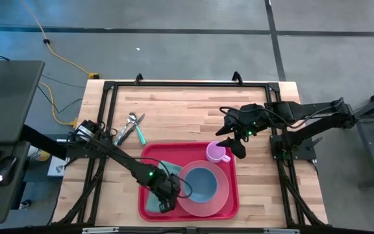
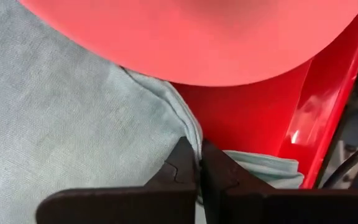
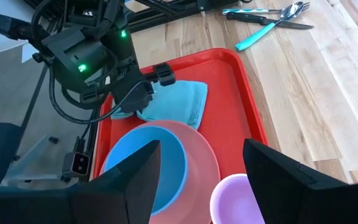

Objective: Set up tray
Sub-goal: Adjust the light blue table napkin on the red serving tray

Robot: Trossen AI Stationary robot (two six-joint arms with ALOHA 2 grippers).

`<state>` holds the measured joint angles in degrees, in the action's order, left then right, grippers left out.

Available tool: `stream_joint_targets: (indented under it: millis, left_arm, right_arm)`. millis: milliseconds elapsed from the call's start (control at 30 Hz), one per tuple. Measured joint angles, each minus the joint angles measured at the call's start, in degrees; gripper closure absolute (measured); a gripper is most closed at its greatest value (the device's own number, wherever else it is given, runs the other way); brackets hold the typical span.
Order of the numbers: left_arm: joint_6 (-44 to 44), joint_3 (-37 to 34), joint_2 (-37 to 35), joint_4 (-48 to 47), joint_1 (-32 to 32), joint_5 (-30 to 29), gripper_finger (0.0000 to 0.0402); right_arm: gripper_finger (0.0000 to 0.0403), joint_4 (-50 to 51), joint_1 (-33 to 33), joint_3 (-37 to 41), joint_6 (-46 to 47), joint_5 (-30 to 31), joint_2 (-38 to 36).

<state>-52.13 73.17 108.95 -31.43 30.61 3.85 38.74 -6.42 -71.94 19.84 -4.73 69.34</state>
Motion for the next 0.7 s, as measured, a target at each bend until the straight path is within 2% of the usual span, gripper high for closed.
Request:
stream_joint_targets:
  millis: [133,267,533,700]
  left_arm:
    - [-1.54,0.0,-0.02,0.38,0.03,-0.12,0.0369]
    - [-0.49,0.0,-0.02,0.51,0.13,0.02,0.0346]
    - [2.69,0.05,-0.04,2.02,0.15,0.94,0.0264]
    - [2.81,0.07,-0.08,1.69,0.13,0.75,0.0193]
  right_arm:
    - [0.0192,0.02,0.01,0.0,-0.47,-0.01,0.0]
    - [0.0192,0.02,0.0,0.0,-0.84,-0.02,0.0]
    - [0.0192,0.8,0.0,0.0,-0.88,-0.02,0.0]
    - [0.0192,1.16,0.02,0.0,-0.88,-0.02,0.0]
